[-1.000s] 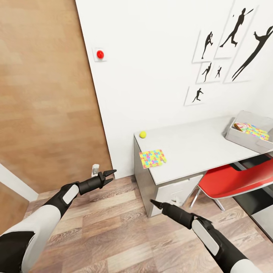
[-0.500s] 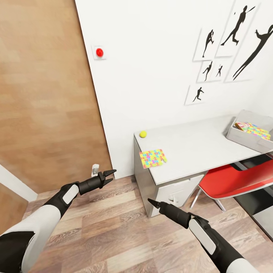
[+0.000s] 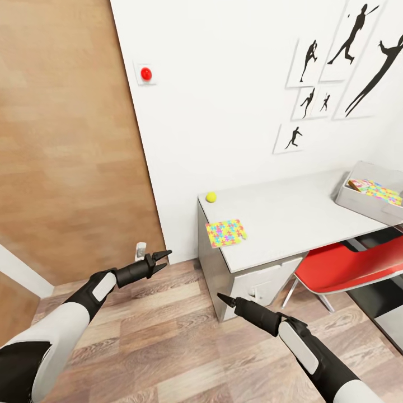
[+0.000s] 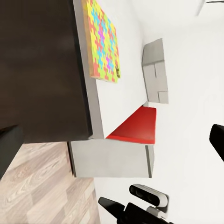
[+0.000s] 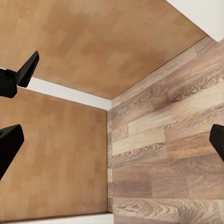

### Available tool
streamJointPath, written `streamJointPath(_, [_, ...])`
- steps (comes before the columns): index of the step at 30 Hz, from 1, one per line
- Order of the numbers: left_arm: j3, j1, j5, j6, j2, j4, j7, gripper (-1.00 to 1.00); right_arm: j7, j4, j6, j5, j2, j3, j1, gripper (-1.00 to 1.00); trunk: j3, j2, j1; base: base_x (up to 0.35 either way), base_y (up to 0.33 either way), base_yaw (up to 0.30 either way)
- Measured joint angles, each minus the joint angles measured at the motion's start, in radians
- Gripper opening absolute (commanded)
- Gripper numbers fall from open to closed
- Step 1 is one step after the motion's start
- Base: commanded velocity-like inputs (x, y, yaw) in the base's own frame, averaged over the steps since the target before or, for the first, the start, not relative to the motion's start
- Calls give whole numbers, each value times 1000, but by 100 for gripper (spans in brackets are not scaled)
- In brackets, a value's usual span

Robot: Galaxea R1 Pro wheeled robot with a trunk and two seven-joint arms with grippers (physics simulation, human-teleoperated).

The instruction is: Put all the toys in the child's room - the three board games (two on the bed and one on the table), the two jigsaw puzzles on the table, and the tennis ball on the table - inside the toy box on the table in the child's room.

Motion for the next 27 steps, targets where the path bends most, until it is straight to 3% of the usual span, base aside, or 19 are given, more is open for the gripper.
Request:
streamJointPath(10, [0,0,0,0,0,0,1,100,4,-26,18,-2,-11,-1,0,100,-18,-70,38,0,0,0])
streamJointPath(15, [0,0,0,0,0,0,1,100,5,-104,92,1,-24,-3,6,100,-25,-105,58,0,0,0])
streamJointPath(18, [0,0,0,0,0,0,1,100,4,-168,171,2,-44,-8,11,100,-30,-126,69,0,0,0])
streamJointPath(21, [0,0,0,0,0,0,1,100,3,-249,238,0,-82,-16,16,100,-34,-147,81,0,0,0])
streamJointPath(27, [0,0,0,0,-1,0,1,100,5,-340,277,-10,-160,-25,26,100,-43,-189,104,0,0,0])
